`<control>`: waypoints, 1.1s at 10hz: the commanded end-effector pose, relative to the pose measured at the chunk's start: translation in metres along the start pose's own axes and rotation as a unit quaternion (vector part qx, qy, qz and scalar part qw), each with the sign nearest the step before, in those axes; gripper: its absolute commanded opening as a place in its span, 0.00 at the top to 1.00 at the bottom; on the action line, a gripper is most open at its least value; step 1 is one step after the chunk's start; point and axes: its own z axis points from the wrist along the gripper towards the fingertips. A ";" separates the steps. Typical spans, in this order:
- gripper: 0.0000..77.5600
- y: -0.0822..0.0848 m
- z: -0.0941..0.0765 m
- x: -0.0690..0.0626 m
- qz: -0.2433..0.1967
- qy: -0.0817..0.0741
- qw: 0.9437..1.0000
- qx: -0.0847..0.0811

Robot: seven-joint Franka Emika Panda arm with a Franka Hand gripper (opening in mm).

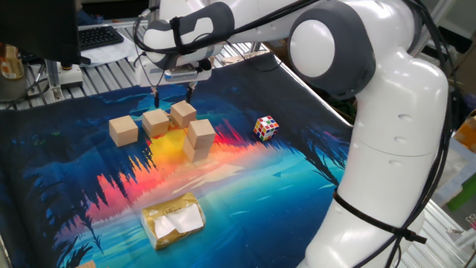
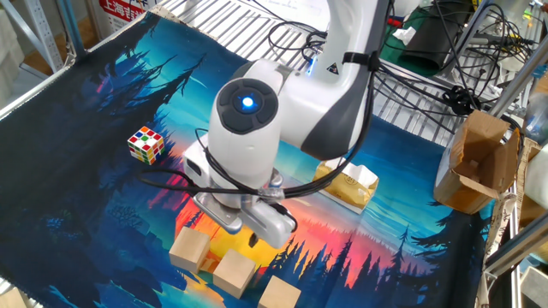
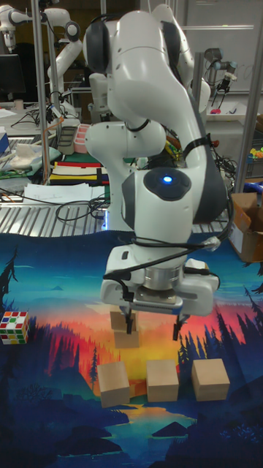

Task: Stack the blocks in a vertical line of five

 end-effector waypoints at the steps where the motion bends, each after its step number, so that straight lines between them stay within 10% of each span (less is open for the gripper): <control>1: 0.00 0.052 0.012 0.003 0.018 -0.006 1.000 0.000; 11: 0.00 0.103 0.044 0.003 0.018 -0.015 1.000 -0.014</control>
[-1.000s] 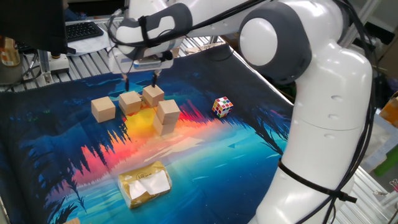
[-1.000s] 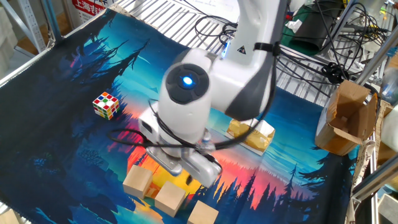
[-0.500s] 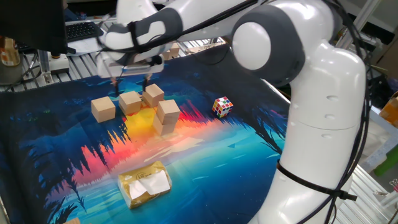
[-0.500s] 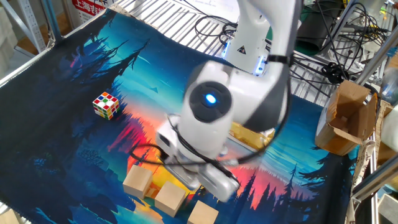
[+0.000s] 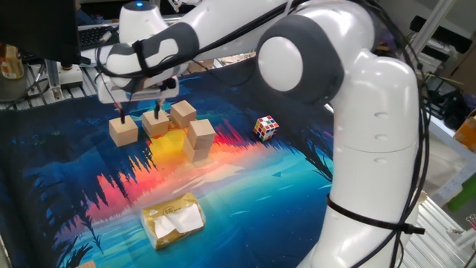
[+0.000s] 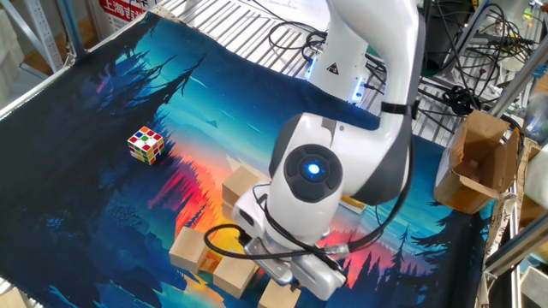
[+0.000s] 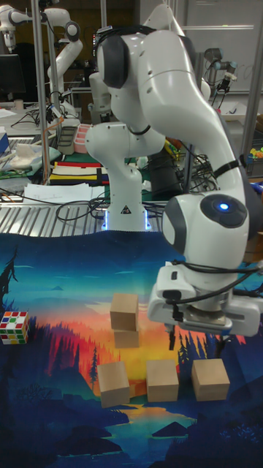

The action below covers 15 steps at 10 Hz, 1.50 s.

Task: Stack the blocks in a vertical line of five

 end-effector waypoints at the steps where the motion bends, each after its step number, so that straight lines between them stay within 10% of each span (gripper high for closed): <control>1: 0.00 0.010 0.004 0.000 -0.005 -0.009 1.000 -0.010; 15: 0.00 0.017 0.005 -0.018 -0.025 0.007 1.000 -0.013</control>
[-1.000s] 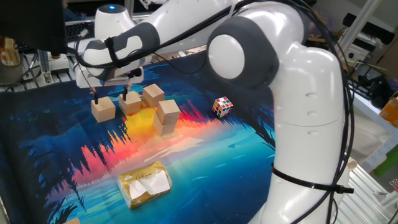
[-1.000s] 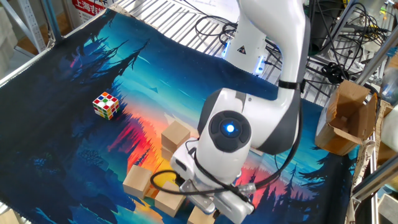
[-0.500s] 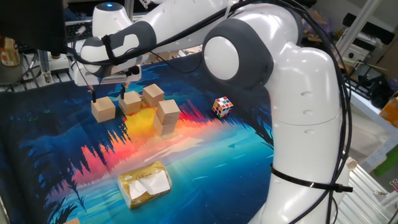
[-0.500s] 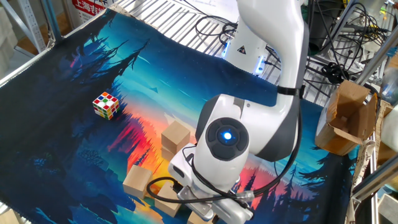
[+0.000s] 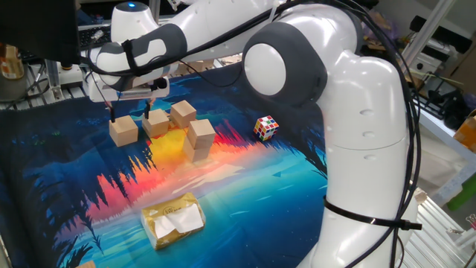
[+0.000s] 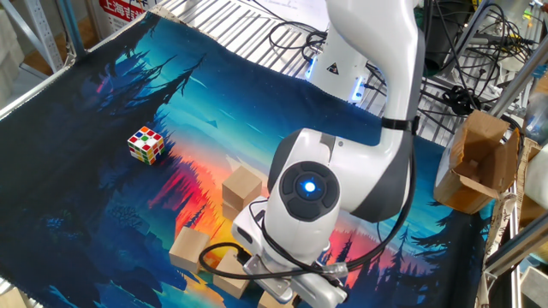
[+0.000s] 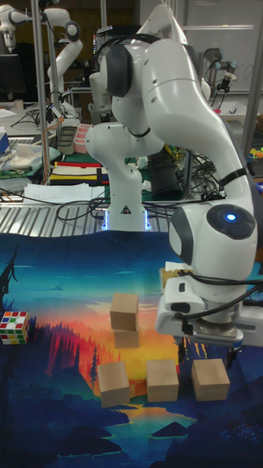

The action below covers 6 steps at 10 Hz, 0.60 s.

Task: Stack the blocks in a vertical line of five

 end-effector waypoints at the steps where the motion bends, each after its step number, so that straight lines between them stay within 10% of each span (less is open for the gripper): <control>1: 0.00 0.000 -0.002 -0.001 -0.030 0.007 1.000 0.002; 6: 0.00 0.004 0.001 -0.002 -0.043 0.011 0.999 0.000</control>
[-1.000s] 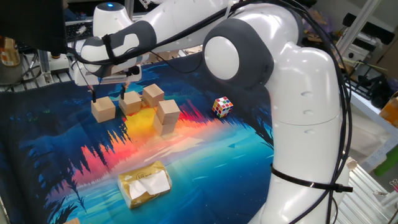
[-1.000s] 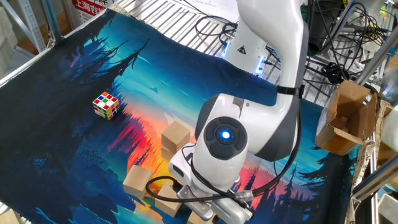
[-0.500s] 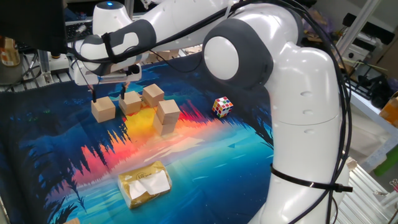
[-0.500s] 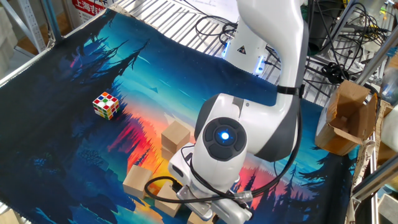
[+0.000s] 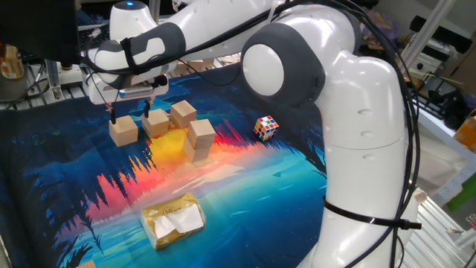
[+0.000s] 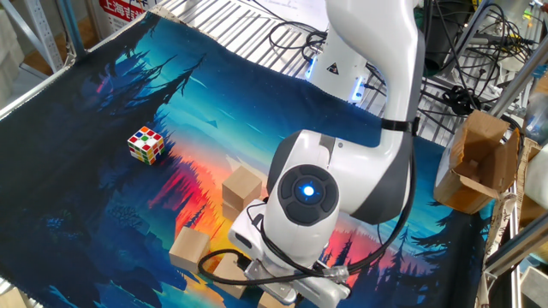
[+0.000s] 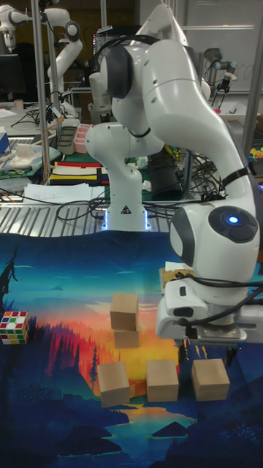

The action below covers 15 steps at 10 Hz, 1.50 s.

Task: Stack the blocks in a vertical line of five

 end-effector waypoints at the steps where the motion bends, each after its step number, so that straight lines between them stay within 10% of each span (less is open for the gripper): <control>1: 0.00 0.006 0.002 -0.004 0.013 0.000 1.000 -0.005; 15: 0.00 0.021 0.018 -0.003 -0.033 -0.001 0.999 0.013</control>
